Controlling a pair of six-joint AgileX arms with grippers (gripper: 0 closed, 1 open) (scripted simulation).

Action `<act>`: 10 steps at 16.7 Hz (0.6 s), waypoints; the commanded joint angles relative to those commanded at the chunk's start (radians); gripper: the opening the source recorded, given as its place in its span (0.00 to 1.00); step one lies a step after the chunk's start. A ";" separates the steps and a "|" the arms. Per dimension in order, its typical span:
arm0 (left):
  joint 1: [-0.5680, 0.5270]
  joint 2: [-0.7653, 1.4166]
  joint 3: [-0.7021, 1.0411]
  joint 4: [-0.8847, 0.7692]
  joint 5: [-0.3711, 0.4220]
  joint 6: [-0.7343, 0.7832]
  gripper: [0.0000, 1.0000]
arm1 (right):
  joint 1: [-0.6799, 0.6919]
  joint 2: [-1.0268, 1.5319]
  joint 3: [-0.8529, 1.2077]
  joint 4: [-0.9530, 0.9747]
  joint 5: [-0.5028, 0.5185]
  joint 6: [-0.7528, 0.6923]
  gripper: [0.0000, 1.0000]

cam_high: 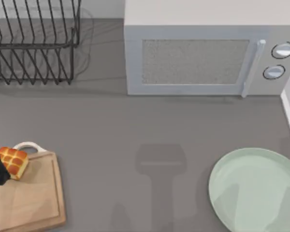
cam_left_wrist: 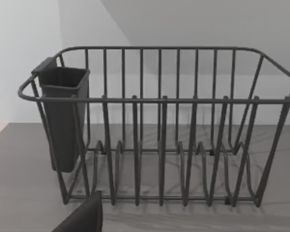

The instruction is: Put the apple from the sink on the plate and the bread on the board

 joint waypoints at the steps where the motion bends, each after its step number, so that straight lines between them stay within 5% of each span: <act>1: 0.000 0.000 0.000 0.000 0.000 0.000 1.00 | -0.018 0.103 0.070 -0.050 0.000 -0.017 1.00; 10: 0.000 0.000 0.000 0.000 0.000 0.000 1.00 | -0.165 0.995 0.654 -0.475 0.001 -0.158 1.00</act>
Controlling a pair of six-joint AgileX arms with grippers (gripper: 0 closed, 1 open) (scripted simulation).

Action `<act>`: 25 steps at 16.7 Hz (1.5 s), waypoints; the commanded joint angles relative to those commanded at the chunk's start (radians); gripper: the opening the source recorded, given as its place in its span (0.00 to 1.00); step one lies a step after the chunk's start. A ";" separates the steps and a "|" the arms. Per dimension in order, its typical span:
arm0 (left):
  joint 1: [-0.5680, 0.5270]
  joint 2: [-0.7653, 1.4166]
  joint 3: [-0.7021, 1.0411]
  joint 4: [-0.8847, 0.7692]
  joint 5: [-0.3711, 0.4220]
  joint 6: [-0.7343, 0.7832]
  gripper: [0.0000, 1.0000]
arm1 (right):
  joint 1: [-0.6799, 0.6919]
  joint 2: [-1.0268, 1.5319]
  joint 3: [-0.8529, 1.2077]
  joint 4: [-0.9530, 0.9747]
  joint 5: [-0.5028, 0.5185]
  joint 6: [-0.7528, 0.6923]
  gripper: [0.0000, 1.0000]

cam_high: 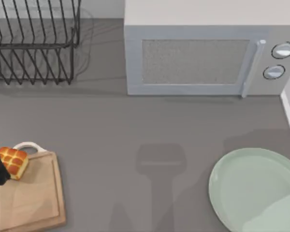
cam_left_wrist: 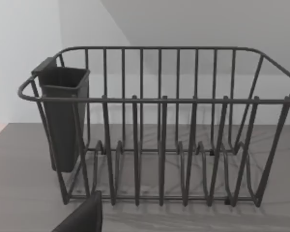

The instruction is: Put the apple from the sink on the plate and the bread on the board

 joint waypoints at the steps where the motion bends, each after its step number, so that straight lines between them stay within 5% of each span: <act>1: 0.000 0.000 0.000 0.000 0.000 0.000 1.00 | -0.012 0.073 0.048 -0.035 0.000 -0.011 1.00; 13: 0.000 0.000 0.000 0.000 0.000 0.000 1.00 | -0.045 0.298 0.189 -0.127 0.000 -0.046 1.00; 25: 0.000 0.000 0.000 0.000 0.000 0.000 1.00 | -0.048 0.624 0.014 0.378 0.003 -0.042 1.00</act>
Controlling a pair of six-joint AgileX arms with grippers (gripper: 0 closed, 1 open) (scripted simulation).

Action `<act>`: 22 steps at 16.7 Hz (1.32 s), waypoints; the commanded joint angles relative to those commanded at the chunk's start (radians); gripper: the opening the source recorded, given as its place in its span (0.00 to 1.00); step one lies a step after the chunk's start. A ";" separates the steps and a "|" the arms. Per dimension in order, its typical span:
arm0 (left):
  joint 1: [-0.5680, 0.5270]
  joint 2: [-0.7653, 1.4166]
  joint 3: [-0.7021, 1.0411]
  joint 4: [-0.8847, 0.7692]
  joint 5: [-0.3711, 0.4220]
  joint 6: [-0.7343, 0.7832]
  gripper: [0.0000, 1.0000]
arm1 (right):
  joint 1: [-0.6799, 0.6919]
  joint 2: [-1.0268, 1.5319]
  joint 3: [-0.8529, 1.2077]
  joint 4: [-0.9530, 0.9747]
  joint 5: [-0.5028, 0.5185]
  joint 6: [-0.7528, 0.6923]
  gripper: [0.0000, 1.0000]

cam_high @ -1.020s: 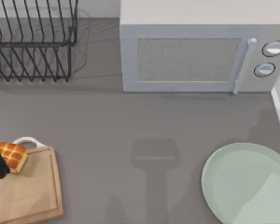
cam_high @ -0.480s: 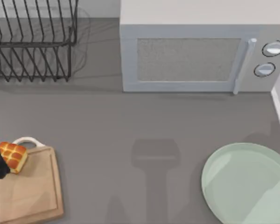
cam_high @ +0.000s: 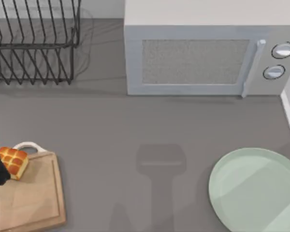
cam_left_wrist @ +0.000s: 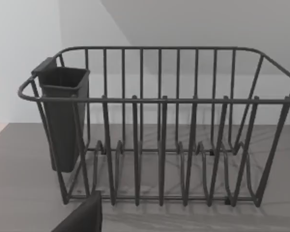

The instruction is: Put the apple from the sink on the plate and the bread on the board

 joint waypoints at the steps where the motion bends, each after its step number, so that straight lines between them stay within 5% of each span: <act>1: 0.000 0.000 0.000 0.000 0.000 0.000 1.00 | 0.000 0.005 -0.003 0.005 0.000 0.000 1.00; 4: 0.000 0.000 0.000 0.000 0.000 0.000 1.00 | 0.000 0.005 -0.003 0.005 0.000 0.000 1.00; 17: 0.000 0.000 0.000 0.000 0.000 0.000 1.00 | 0.000 0.005 -0.003 0.005 0.000 0.000 0.02; 22: 0.000 0.000 0.000 0.000 0.000 0.000 1.00 | 0.000 0.005 -0.003 0.005 0.000 0.000 0.00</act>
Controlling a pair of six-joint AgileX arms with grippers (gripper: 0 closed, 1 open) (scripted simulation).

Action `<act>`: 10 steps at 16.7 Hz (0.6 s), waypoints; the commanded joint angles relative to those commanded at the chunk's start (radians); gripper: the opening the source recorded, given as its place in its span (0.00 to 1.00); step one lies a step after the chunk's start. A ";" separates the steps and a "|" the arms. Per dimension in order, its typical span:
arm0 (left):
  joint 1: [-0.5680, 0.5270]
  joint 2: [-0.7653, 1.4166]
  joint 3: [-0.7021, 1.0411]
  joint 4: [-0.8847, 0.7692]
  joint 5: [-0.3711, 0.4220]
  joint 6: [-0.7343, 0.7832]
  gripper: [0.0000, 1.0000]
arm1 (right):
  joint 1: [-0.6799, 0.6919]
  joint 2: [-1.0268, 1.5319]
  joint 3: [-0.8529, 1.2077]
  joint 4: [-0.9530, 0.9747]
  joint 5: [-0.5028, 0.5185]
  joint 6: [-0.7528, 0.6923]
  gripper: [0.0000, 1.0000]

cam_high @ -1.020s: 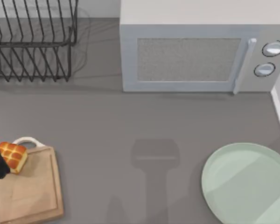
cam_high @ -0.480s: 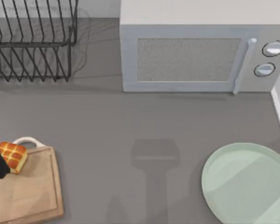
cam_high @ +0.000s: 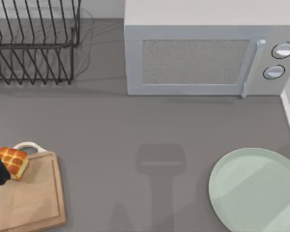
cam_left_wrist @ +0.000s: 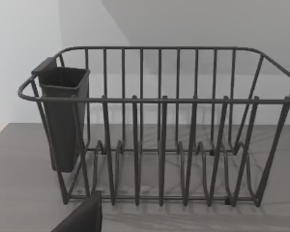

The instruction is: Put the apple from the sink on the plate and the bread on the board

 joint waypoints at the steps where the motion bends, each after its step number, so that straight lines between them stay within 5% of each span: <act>1: 0.000 0.000 0.000 0.000 0.000 0.000 1.00 | 0.000 0.000 0.000 0.000 0.000 0.000 0.00; 10: 0.000 0.000 0.000 0.000 0.000 0.000 1.00 | 0.000 -0.177 0.080 -0.214 -0.017 0.007 0.00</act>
